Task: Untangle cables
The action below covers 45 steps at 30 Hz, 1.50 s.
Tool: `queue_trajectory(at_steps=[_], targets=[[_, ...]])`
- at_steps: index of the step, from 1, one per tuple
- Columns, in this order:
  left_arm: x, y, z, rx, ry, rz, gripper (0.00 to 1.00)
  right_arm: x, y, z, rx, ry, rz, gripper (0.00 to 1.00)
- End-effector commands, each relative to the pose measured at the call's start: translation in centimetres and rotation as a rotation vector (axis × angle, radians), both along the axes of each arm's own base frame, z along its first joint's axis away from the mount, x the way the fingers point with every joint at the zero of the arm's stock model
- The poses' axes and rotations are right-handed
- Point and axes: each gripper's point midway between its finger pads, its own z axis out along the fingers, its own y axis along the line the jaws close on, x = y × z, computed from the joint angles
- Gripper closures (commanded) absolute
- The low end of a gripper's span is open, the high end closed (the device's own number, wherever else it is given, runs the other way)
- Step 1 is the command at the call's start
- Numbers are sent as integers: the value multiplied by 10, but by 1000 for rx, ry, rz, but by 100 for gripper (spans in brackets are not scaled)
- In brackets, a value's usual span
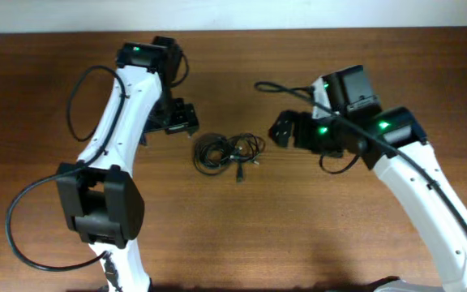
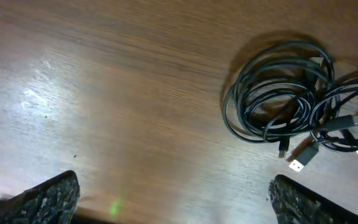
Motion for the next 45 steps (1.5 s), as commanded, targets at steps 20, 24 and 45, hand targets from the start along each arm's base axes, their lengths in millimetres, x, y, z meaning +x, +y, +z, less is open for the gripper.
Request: queue_trajectory(at_steps=[20, 24, 45], targets=[[7, -24, -26, -59, -6, 21, 1, -12, 23, -77, -75, 200, 129, 7], [12, -28, -27, -67, -31, 12, 1, 2, 32, -100, -64, 217, 135, 64], [12, -28, -27, -68, -31, 13, 1, 56, 44, -180, -116, 213, -3, 48]])
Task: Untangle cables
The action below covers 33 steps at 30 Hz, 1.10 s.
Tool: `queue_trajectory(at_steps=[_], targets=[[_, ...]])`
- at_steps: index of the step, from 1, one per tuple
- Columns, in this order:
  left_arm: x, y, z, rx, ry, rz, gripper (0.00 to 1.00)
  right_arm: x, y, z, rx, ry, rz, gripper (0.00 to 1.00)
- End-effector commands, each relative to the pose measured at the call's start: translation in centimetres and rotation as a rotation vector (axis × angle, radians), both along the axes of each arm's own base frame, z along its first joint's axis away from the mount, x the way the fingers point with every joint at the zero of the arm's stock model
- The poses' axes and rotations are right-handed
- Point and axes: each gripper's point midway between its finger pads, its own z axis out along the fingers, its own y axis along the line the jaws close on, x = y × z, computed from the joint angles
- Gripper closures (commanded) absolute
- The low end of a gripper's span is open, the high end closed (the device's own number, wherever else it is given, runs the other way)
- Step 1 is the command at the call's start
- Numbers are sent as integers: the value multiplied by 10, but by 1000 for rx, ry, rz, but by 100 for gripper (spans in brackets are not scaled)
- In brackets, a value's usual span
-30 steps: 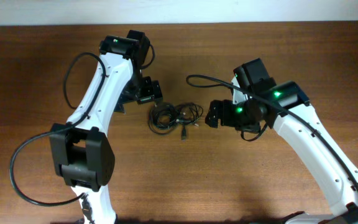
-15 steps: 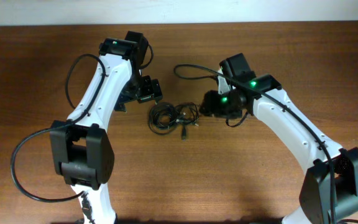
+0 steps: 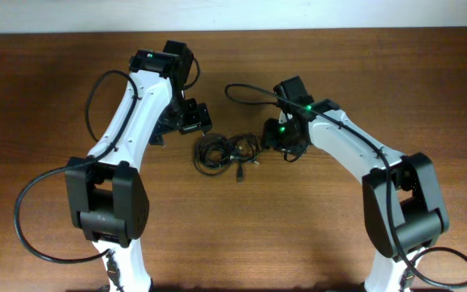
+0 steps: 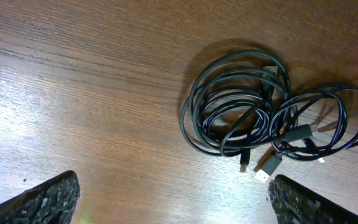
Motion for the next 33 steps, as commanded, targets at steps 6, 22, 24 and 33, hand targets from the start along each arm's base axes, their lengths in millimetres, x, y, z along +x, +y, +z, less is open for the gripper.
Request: queue_trajectory(at_steps=[6, 22, 24, 33], targets=[[-1, 2, -4, 14, 10, 12, 1, -4, 22, -6, 28, 7, 38, 49], [-1, 2, -4, 14, 10, 12, 1, 8, 28, -27, 27, -21, 39, 96], [-1, 2, -4, 14, 10, 12, 1, 6, 32, -22, 52, -6, 46, 96], [-1, 2, -4, 14, 10, 12, 1, 3, 18, 187, 104, -158, 145, 96]])
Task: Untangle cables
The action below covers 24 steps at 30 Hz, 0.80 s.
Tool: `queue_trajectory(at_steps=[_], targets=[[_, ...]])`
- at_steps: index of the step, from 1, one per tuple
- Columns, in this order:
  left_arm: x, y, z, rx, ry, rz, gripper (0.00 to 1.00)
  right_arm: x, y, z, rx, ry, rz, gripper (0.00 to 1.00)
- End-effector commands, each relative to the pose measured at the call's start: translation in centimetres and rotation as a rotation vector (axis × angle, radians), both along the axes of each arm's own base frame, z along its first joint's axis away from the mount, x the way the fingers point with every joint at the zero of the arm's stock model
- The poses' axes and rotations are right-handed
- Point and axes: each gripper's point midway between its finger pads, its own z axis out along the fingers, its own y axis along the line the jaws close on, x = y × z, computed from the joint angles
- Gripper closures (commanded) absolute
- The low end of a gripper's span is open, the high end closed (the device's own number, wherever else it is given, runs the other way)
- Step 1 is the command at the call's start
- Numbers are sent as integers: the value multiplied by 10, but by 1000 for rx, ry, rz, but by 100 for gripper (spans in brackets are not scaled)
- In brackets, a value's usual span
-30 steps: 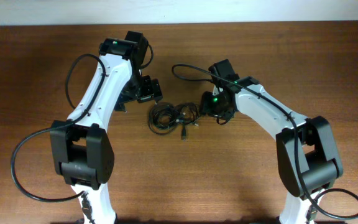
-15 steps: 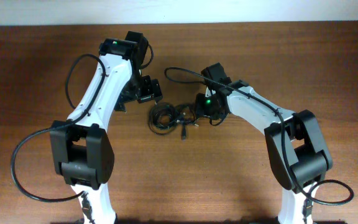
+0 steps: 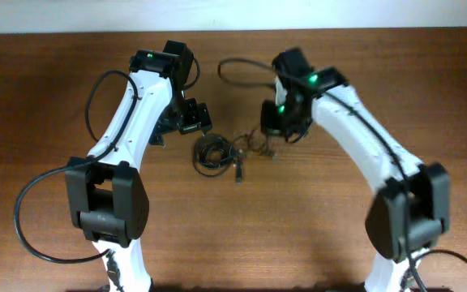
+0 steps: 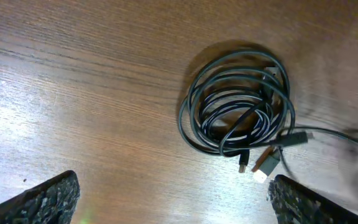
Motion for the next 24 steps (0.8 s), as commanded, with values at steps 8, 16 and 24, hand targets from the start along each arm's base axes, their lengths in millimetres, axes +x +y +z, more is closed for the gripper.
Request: queue_trajectory(at_steps=[8, 16, 24], targets=[[-1, 2, -4, 14, 10, 12, 1, -29, -19, 238, 207, -462, -8, 96], [-1, 1, -4, 14, 10, 8, 1, -71, -152, 326, -79, -742, -482, 96], [-1, -1, -4, 14, 10, 5, 1, -72, -156, 252, -228, -450, -496, 96]])
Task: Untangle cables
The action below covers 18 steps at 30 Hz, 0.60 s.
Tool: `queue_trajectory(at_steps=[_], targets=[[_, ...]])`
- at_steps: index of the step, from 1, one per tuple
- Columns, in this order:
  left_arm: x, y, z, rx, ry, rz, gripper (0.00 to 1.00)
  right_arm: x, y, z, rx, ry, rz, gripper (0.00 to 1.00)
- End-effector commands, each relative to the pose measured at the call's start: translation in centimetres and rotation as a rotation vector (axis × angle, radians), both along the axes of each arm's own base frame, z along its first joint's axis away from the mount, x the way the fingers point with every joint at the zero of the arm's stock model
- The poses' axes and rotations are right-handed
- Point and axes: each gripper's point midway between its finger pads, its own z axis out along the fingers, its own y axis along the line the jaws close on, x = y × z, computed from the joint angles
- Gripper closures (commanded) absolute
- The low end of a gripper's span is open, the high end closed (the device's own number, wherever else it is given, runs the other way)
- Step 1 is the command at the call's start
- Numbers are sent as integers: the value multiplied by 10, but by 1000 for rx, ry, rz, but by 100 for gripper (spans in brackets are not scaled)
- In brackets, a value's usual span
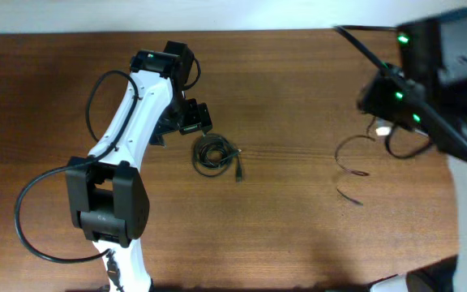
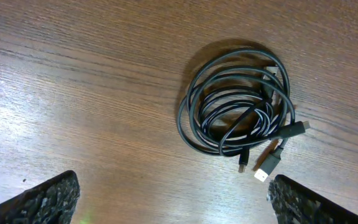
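One black cable coil (image 2: 235,106) with a USB plug (image 2: 265,169) lies flat on the wooden table; in the overhead view the same coil (image 1: 212,154) is at centre left. My left gripper (image 2: 173,208) hovers just beside it, open, with nothing between its fingers (image 2: 45,199); overhead the left gripper (image 1: 186,122) stands at the coil's upper left. At the far right, my right gripper (image 1: 379,123) is raised high and mostly hidden under its arm. A second thin cable (image 1: 349,162) dangles from it in loose loops above the table.
The brown wooden table (image 1: 282,235) carries nothing else. Its far edge meets a pale wall at the top of the overhead view. The arms' own black hoses loop beside each arm.
My right arm has swung from beside the coils to the far right and up, and the second cable has gone with it. Only one coil remains under my left gripper, which has not moved.
Two linked black coils lay between my arms, both grippers apart from them. The right gripper then reached the right-hand coil while the left closed in slightly. That coil was then stretched away from the other, and now it hangs free at the far right.
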Motion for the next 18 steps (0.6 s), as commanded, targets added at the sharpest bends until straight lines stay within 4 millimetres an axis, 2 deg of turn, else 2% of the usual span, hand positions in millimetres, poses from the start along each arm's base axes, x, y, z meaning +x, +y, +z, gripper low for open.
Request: queue_trajectory(at_steps=[1, 4, 6, 8, 9, 11, 13, 14, 15, 16, 17, 18], targets=[[-2, -2, -3, 13, 9, 2, 1, -6, -1, 9, 21, -30, -2, 96], [-2, -2, -3, 13, 9, 2, 1, -5, 0, 4, 13, -7, -2, 96], [-2, -2, -3, 13, 9, 1, 1, -2, 1, -10, -1, 37, -1, 96], [-2, -2, -3, 13, 9, 1, 1, 0, -3, -38, -56, 127, -16, 96], [-2, -2, -3, 13, 9, 1, 1, 2, -12, -56, -115, 171, -51, 96], [-2, -2, -3, 14, 9, 0, 1, 5, -25, -80, -163, 207, -169, 96], [-2, -2, -3, 13, 9, 1, 1, 8, -27, -109, -194, 254, -188, 95], [-2, -2, -3, 13, 9, 1, 1, 8, -26, -116, -193, 270, -184, 85], [-2, -2, -3, 13, 9, 1, 1, 6, -27, -125, -205, 295, -182, 55], [-2, -2, -3, 13, 9, 1, 1, 4, -28, -128, -226, 312, -153, 35], [-2, -2, -3, 13, 9, 1, 1, 4, -28, -129, -248, 324, -117, 9], [-2, -2, -3, 13, 9, 1, 1, 5, -30, -129, -278, 329, -83, 2]])
